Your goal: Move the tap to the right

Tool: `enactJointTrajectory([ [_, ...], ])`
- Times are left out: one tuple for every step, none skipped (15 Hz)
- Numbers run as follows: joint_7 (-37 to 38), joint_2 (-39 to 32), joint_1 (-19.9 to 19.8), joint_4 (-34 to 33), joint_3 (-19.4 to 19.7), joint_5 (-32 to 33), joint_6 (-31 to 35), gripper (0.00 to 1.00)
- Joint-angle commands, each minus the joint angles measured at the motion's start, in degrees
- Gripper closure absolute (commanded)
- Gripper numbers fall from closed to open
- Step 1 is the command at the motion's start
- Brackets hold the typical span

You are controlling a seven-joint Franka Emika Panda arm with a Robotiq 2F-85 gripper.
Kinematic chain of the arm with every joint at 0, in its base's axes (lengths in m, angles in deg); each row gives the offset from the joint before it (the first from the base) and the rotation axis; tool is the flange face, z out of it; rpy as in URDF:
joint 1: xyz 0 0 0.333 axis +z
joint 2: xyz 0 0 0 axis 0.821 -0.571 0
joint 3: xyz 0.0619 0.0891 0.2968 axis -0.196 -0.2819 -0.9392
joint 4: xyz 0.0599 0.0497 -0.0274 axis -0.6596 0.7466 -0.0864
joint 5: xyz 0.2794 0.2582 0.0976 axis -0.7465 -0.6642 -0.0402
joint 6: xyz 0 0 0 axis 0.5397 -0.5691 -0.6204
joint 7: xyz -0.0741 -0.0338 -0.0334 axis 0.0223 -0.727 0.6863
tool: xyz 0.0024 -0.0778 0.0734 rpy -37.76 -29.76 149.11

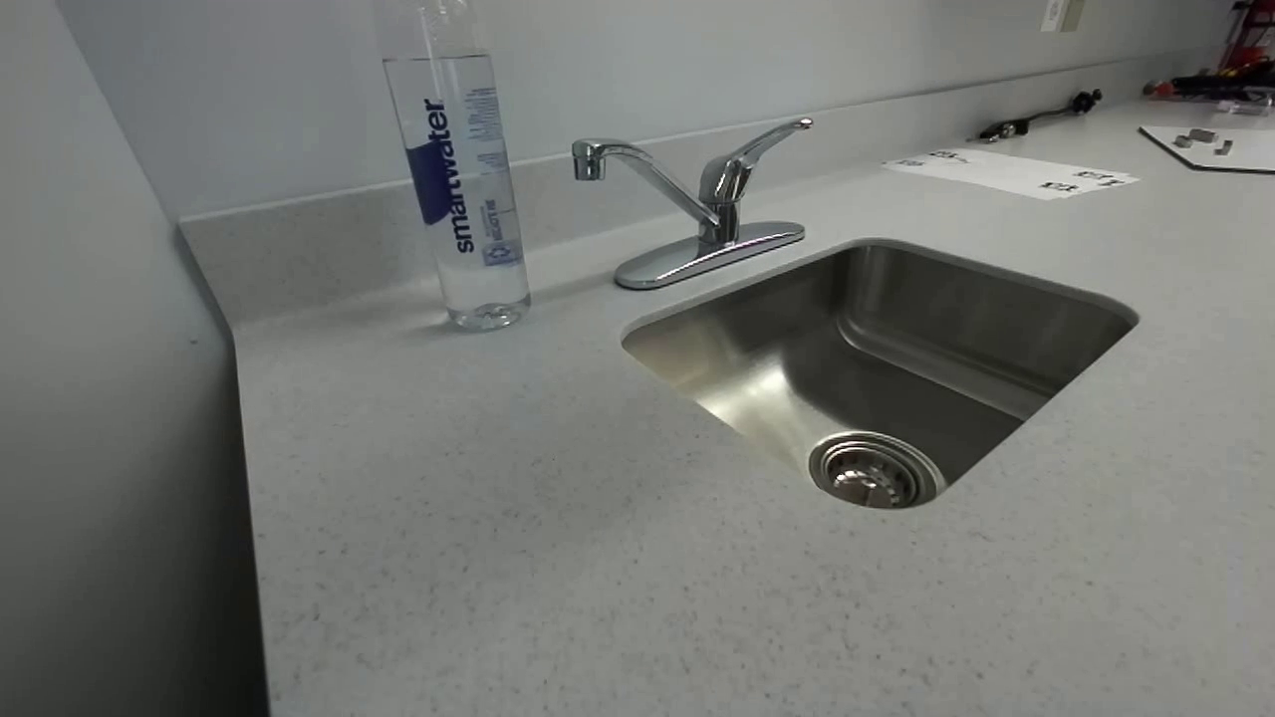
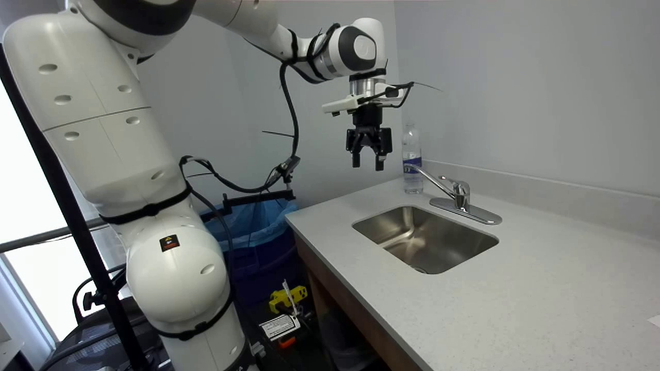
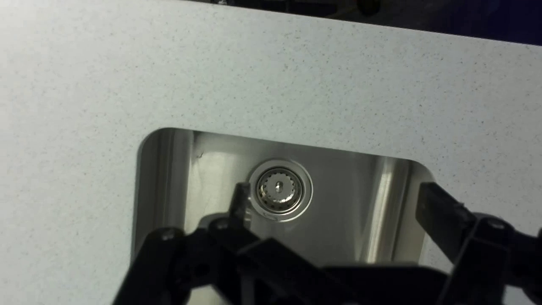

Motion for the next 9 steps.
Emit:
enactJointTrajectory([
  [-7.98,-0.30,-1.17,-2.34,3.15,0.21,1.25,0.00],
  [-8.55,-0.61,-1.34,-2.74,3.74,0.32,2.14,0.00],
  [-8.25,-0.97,-1.47,-3.14,4.13,0.13,3.16,0.00],
  [-8.10,-1.22,-1.60,-3.63,4.49,-0.27,3.15,0.00],
  [-6.95,-0.29,-1.28,-1.96,4.24,0.01,2.41,0.00],
  [-6.97,-0.42,-1.36,-2.23,4.46,0.00,2.63,0.00],
  [-6.97,-0.49,-1.37,-2.37,4.52,0.00,2.67,0.00],
  [-6.97,-0.52,-1.37,-2.40,4.51,0.00,2.67,0.00],
  [-6.97,-0.53,-1.36,-2.41,4.48,0.00,2.67,0.00],
])
